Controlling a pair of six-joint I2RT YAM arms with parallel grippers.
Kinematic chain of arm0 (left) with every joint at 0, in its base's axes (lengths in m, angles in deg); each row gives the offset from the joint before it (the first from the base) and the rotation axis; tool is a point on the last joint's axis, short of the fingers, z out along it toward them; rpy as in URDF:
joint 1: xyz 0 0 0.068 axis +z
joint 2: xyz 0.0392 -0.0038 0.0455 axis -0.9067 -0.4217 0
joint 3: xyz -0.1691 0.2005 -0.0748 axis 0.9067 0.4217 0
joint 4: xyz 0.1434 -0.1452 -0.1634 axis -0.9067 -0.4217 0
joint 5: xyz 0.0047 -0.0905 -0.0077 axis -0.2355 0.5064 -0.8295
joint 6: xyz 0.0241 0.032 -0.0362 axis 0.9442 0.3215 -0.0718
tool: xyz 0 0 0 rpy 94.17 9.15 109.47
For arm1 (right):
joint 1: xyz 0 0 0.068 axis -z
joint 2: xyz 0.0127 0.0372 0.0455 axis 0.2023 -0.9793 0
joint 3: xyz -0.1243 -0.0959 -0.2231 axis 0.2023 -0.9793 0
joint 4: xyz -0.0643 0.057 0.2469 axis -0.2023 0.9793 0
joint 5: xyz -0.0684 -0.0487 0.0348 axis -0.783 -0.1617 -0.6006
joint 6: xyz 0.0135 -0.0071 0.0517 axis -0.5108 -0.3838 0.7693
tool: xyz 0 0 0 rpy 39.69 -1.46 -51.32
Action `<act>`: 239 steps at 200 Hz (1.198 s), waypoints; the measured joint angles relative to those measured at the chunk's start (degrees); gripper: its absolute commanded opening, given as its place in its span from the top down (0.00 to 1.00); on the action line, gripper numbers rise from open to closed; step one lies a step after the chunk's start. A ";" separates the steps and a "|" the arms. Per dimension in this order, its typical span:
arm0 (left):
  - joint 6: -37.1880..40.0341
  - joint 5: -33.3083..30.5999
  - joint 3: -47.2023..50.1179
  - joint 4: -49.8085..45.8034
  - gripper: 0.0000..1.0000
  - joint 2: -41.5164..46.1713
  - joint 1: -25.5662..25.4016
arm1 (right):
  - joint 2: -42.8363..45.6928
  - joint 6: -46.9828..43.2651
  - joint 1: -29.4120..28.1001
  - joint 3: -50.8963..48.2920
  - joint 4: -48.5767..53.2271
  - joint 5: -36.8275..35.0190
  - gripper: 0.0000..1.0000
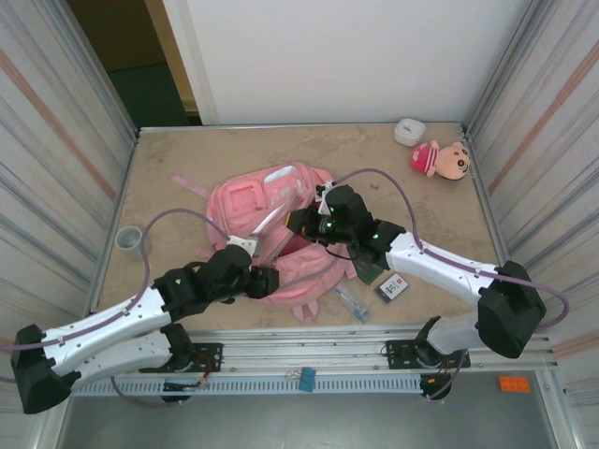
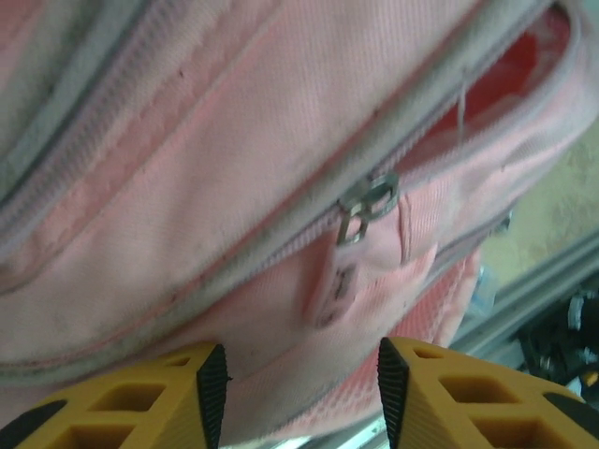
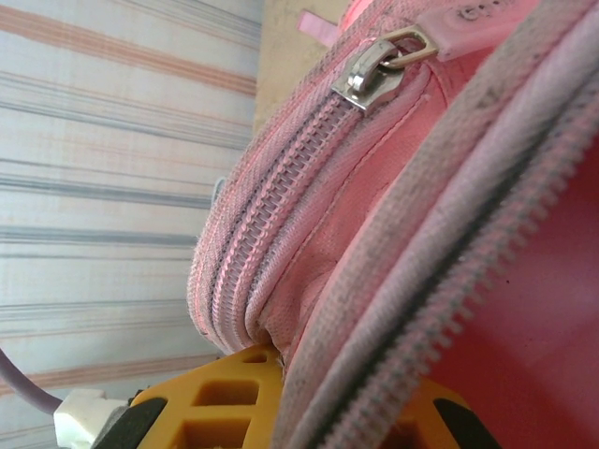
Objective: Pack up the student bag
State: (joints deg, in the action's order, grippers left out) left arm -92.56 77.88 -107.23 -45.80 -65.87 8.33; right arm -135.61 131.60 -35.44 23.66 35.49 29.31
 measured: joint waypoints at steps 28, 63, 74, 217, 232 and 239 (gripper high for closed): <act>-1.09 -2.56 -0.02 2.16 0.53 -2.93 -0.04 | -0.52 -0.04 -0.15 0.57 0.02 -0.52 1.00; -2.47 -4.33 -0.87 2.91 0.72 -6.91 -0.04 | -0.70 -0.59 -0.13 0.59 0.07 -0.92 1.00; -2.62 -4.92 -1.18 2.67 0.78 -7.43 -0.04 | -0.70 -1.03 -0.13 0.63 0.22 -0.90 1.00; 4.61 -3.89 3.21 -0.63 0.61 7.21 5.09 | 1.05 -4.33 4.81 4.87 10.25 5.01 1.00; 4.90 -1.40 4.57 2.12 0.57 8.15 5.03 | 1.05 -4.35 4.74 5.31 10.49 5.44 1.00; 4.87 -0.42 4.68 3.06 0.55 8.07 4.94 | 1.05 -4.35 4.70 5.51 10.58 5.44 1.00</act>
State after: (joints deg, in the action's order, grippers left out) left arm -87.69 77.47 -102.56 -42.74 -57.81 13.27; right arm -134.57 127.25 -30.74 29.17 46.07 34.75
